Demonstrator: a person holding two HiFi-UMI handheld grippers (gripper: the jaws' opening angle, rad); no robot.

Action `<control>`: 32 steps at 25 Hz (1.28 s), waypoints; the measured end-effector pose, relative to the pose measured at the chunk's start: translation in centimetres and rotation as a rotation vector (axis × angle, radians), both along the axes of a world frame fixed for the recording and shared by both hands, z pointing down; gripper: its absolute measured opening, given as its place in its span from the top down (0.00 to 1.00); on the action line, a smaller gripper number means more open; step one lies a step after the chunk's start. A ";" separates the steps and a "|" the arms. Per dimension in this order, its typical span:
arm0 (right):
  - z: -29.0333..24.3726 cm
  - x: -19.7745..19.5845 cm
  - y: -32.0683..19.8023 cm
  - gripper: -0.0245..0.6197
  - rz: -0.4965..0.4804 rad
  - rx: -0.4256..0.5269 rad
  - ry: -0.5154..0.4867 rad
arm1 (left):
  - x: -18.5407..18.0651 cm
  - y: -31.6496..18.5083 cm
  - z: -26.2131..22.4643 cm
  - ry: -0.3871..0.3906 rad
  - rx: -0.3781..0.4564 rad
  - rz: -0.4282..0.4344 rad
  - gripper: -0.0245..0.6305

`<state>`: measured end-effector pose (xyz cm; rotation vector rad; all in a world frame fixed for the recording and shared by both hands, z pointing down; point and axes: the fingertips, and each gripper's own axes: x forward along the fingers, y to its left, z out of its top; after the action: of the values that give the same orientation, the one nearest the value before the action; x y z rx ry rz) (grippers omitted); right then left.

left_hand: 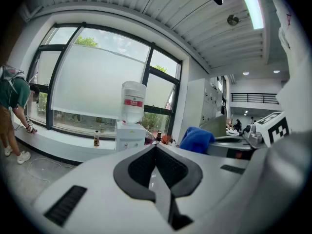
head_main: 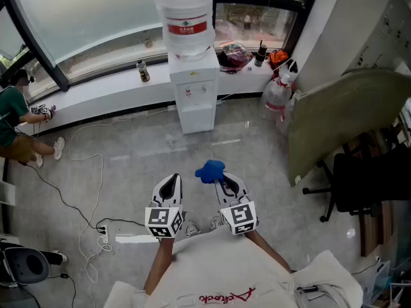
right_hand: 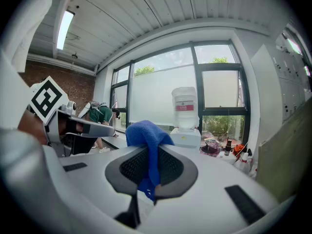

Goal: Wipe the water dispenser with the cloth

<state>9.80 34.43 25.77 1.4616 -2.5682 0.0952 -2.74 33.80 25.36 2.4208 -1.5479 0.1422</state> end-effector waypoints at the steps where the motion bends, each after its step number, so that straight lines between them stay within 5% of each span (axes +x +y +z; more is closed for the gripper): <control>1: 0.0 0.1 -0.1 0.90 -0.001 -0.001 -0.001 | 0.1 -0.1 0.0 0.001 -0.002 -0.001 0.94; 18: 0.5 3.8 -2.3 0.90 -0.069 -0.009 -0.031 | 4.2 -2.1 0.6 -0.015 -0.008 -0.035 0.94; 32: 2.9 3.4 -5.7 0.90 -0.103 -0.054 -0.010 | 2.7 -4.8 3.3 -0.013 -0.059 -0.092 0.94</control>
<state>13.18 28.75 28.63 1.3113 -2.6213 0.1570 -0.08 29.04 28.64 2.3033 -1.6342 0.1824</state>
